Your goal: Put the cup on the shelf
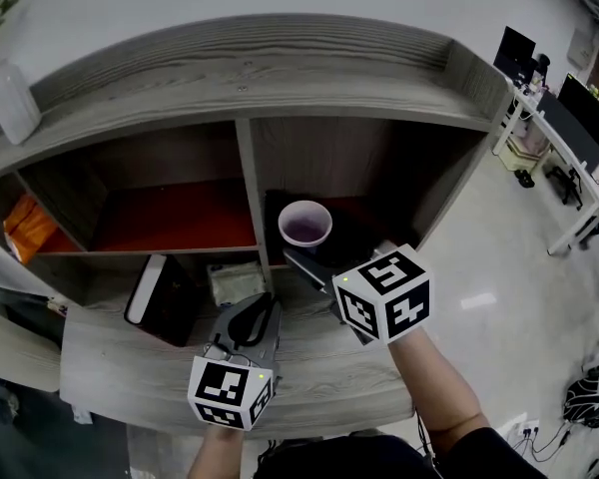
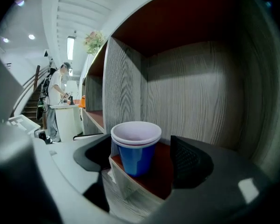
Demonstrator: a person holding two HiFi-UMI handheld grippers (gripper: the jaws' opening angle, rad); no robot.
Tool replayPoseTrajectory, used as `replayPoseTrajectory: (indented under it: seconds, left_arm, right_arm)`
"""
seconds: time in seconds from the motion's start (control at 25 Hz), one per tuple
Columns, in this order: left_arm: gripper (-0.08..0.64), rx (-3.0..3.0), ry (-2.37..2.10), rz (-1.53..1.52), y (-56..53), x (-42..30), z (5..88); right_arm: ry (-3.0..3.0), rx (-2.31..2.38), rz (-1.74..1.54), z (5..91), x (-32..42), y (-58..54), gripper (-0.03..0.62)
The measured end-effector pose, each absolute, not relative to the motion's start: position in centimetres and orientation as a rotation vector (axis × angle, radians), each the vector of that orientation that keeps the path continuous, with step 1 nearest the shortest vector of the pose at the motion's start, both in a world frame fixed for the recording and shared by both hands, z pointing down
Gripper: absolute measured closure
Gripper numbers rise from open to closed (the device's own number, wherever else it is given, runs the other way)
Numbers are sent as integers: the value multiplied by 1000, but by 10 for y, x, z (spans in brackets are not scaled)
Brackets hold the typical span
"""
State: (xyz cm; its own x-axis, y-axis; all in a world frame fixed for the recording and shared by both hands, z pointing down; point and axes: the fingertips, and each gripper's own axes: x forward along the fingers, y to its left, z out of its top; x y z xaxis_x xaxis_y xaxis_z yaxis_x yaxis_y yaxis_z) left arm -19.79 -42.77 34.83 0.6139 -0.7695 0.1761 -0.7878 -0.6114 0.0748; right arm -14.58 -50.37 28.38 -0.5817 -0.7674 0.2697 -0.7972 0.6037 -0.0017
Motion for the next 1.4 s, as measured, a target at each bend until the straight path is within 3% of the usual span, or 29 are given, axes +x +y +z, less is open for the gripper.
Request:
replayPoseTrajectory:
  seconds: [0.4,1.12,1.4]
  left_arm:
    - [538,2677,-1342,208,-409,-164,348]
    - [568,2581,-1488,138,-364,-146,352]
    - [568,2549,-1496,130,-350,-147,365]
  right_arm:
    - [-2651,1277,166,281,-108,-468,259]
    - [-2738,1162,407,344,-71,-390,463]
    - [-2724,1159,460,366,-67,-367,505]
